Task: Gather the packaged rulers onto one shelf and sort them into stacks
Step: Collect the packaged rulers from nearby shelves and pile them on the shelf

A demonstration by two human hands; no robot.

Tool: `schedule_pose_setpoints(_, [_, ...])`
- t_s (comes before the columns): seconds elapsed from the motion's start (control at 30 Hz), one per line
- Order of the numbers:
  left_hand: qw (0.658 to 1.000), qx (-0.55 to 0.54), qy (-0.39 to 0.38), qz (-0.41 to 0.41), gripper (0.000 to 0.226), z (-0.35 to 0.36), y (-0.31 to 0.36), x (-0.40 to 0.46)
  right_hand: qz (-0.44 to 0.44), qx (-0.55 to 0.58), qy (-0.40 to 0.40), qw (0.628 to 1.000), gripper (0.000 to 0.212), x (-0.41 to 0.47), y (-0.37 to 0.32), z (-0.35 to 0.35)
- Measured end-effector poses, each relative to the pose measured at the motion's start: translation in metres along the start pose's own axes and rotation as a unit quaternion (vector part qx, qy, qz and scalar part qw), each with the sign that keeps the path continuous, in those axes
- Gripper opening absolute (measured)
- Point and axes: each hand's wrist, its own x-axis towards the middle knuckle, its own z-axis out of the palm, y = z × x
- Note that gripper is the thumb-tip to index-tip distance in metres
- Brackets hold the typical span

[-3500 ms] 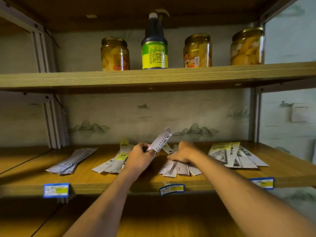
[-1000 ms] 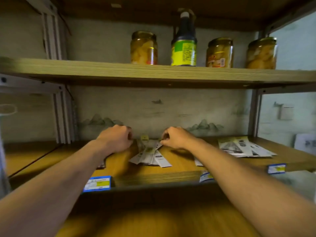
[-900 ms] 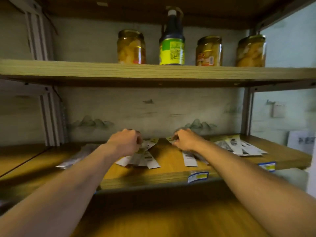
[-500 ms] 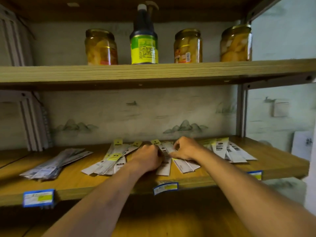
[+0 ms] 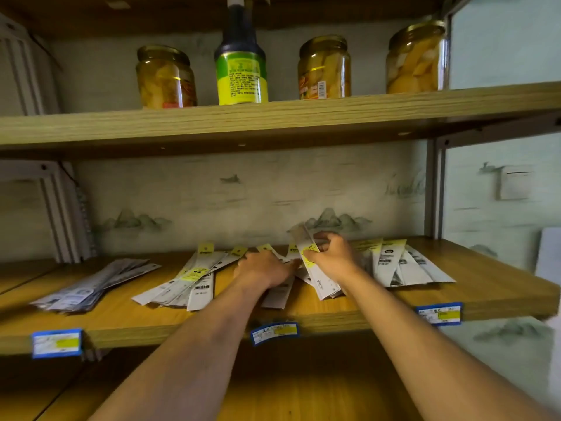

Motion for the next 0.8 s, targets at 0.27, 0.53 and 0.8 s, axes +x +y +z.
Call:
schedule_pose_setpoints(0.27, [0.994,-0.001,-0.106,0.029,0.036,-0.03,0.013,-0.01,-0.064,0.027,0.001,0.998,0.03,-0.007,-0.003,0.001])
schedule_pose_setpoints(0.53, [0.992,-0.046,-0.12,-0.018,0.018,-0.043,0.006,-0.007,-0.097,0.049,-0.022,0.994,0.021,-0.009,-0.004,0.002])
schedule_pose_setpoints(0.8, [0.993,-0.034,-0.111,-0.004,0.037,-0.036,0.003,-0.006,-0.1,0.043,-0.034,0.994,0.028,-0.013,-0.006,0.0])
